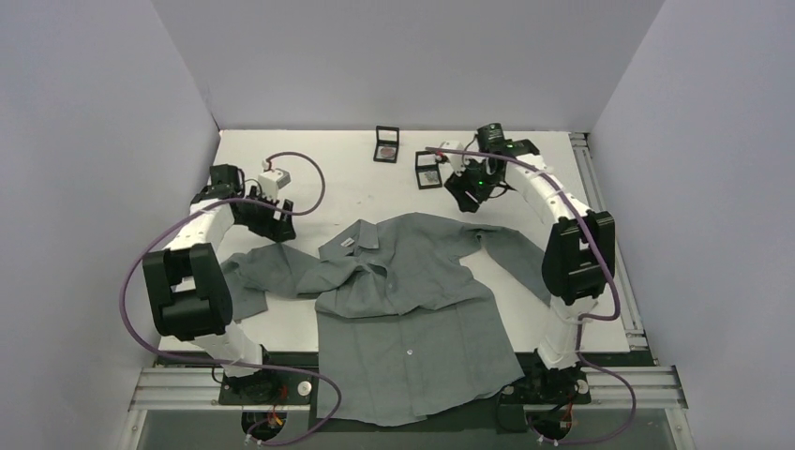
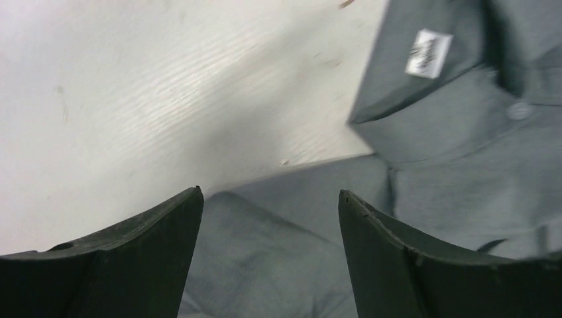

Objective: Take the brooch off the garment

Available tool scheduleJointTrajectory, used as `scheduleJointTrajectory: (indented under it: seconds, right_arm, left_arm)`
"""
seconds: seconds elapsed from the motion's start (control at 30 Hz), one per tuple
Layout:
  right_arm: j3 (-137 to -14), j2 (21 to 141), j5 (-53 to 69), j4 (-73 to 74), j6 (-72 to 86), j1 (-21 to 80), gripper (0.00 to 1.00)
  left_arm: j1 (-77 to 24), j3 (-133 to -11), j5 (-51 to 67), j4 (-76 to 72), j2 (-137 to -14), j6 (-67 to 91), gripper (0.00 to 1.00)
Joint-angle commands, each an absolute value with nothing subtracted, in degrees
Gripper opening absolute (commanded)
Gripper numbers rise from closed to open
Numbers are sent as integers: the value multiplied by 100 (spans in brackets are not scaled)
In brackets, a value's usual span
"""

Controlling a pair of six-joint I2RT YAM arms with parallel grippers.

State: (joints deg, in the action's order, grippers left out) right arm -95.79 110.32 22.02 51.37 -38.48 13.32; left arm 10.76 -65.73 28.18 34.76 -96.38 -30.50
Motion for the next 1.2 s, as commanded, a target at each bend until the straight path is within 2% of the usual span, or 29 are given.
scheduleJointTrajectory:
  seconds: [0.0, 0.13, 0.33, 0.47, 0.6, 0.63, 0.67, 0.77, 0.8, 0.87, 0.93, 1.17]
  right_arm:
    - [-10111, 11205, 2553, 4761, -3415, 1932, 53]
    - [-10806, 11840, 2438, 4777, -3330, 2217, 53]
    - [-11008, 12467, 2331, 4714, -3296, 2528, 53]
    - [-10927, 12679, 2264, 4701, -3268, 2646, 52]
    - [-10991, 12749, 2214, 4874, -3259, 2661, 44]
    - [-11006, 12768, 2162, 4924, -3264, 2663, 36]
    - [-11055, 12838, 2076, 5094, -3299, 2658, 32]
    - [-11298, 13024, 2018, 5624, -3549, 2577, 6]
    - [-11296, 13045, 2020, 5776, -3576, 2499, 1]
    - [-11102, 12900, 2061, 5701, -3617, 2340, 0]
    - [-10772, 12622, 2044, 5370, -3546, 2167, 0]
    - [-10025, 11821, 1749, 4306, -3095, 1676, 0]
  left_arm:
    - [547, -6636, 3842, 3197, -9296, -2939, 74]
    - [-116, -6518, 3586, 2954, -9503, -2697, 75]
    - [-594, -6279, 3233, 2661, -9804, -2447, 78]
    - [-778, -6128, 3051, 2622, -9942, -2475, 73]
    - [-854, -6171, 3008, 2707, -10096, -2495, 55]
    - [-862, -6206, 3000, 2742, -10157, -2482, 46]
    - [-861, -6289, 3003, 2755, -10189, -2453, 39]
    - [-834, -6460, 3026, 2721, -10327, -2340, 24]
    - [-815, -6552, 3056, 2705, -10358, -2297, 15]
    - [-805, -6696, 3113, 2627, -10452, -2232, 4]
    - [-816, -6870, 3156, 2570, -10560, -2183, 0]
    - [-838, -7741, 2936, 2277, -11106, -1941, 0]
